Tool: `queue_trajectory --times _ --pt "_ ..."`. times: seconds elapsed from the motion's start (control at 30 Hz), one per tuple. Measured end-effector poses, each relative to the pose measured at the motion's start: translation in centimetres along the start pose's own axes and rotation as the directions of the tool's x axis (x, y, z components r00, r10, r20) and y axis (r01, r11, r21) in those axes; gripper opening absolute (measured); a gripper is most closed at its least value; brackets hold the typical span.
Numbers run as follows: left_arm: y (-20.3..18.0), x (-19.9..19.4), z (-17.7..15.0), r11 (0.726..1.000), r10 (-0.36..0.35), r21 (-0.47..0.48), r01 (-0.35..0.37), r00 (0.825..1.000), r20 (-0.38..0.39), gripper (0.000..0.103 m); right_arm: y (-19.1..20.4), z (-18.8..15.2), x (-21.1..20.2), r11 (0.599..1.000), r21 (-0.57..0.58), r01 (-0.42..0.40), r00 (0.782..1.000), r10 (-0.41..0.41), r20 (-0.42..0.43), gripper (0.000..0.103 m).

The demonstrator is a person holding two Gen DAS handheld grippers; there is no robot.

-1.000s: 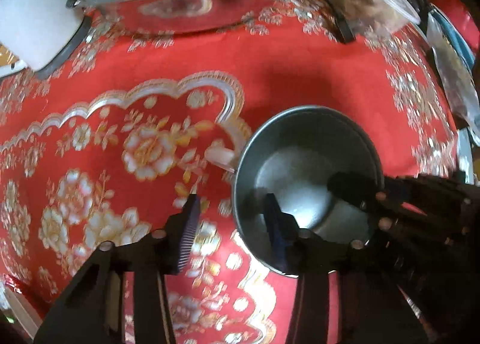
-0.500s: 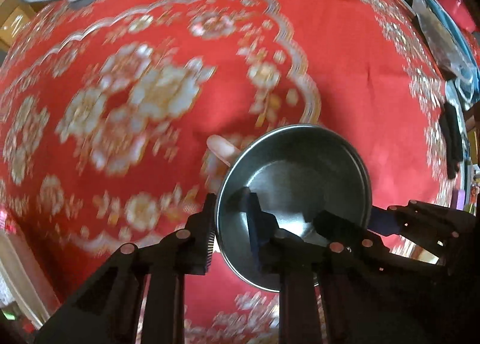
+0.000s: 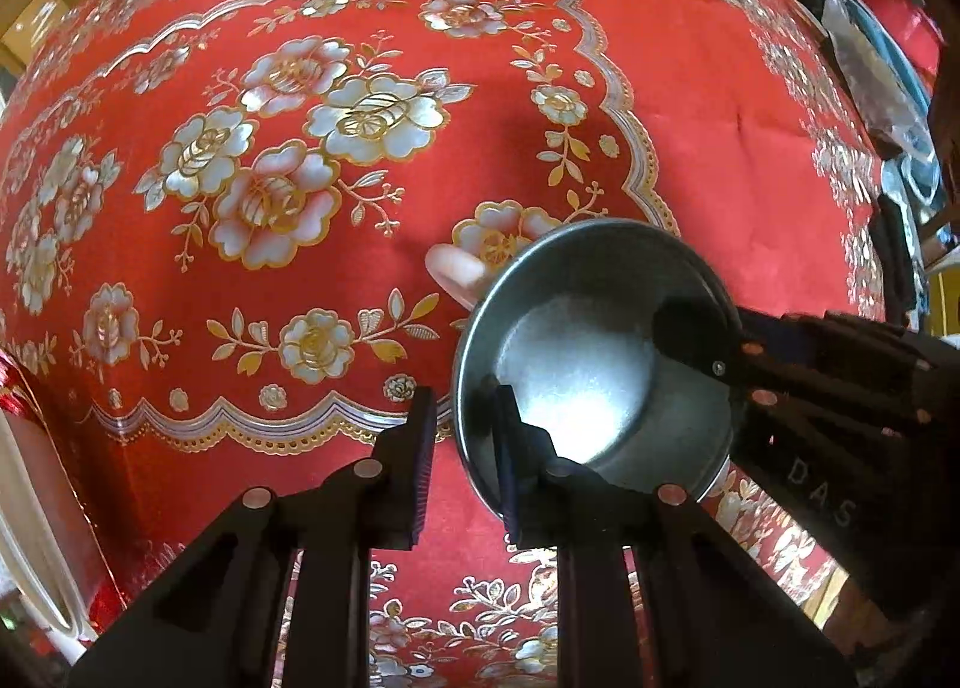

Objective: Organize plates and bowls
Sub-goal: 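Lift the grey steel cup and carry it to the plate stack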

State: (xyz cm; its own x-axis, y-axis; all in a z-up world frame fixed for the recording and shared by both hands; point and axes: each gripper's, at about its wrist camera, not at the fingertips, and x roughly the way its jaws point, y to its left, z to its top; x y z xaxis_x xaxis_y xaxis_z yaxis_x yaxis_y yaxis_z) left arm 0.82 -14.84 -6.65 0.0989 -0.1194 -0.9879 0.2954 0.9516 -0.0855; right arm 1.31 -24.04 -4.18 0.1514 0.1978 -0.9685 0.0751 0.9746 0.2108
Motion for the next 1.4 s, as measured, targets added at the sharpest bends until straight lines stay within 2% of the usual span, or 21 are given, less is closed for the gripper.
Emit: queue_trajectory --times 0.2,0.3,0.37,0.43,0.8,1.4 --pt "1.5 -0.6 0.9 0.999 -0.009 -0.043 0.009 1.000 0.002 0.016 0.4 -0.1 0.1 1.000 -0.012 -0.005 1.000 0.005 0.004 0.009" --pt "1.1 -0.9 1.7 1.000 0.007 -0.027 -0.006 1.000 0.016 0.016 0.5 -0.2 0.0 1.000 -0.014 -0.003 1.000 0.003 0.008 0.009" --pt "0.4 -1.3 1.7 1.000 0.012 -0.009 -0.012 1.000 0.021 0.008 0.5 -0.3 -0.1 1.000 -0.017 -0.001 1.000 0.002 0.011 0.009" --pt "0.0 -1.5 1.5 1.000 0.028 0.008 -0.029 0.999 0.027 0.008 0.6 -0.5 -0.1 1.000 -0.019 0.000 1.000 0.000 0.010 0.009" --pt "0.1 -3.8 0.9 1.000 0.021 -0.003 -0.021 0.998 0.052 0.008 1.7 -0.8 -2.1 0.999 -0.036 -0.015 1.000 0.016 0.023 0.009" --pt "4.4 -8.5 -0.1 0.996 0.035 -0.086 -0.025 0.992 0.120 0.008 8.1 0.3 -5.1 0.985 -0.170 0.000 0.998 0.010 0.056 0.010"
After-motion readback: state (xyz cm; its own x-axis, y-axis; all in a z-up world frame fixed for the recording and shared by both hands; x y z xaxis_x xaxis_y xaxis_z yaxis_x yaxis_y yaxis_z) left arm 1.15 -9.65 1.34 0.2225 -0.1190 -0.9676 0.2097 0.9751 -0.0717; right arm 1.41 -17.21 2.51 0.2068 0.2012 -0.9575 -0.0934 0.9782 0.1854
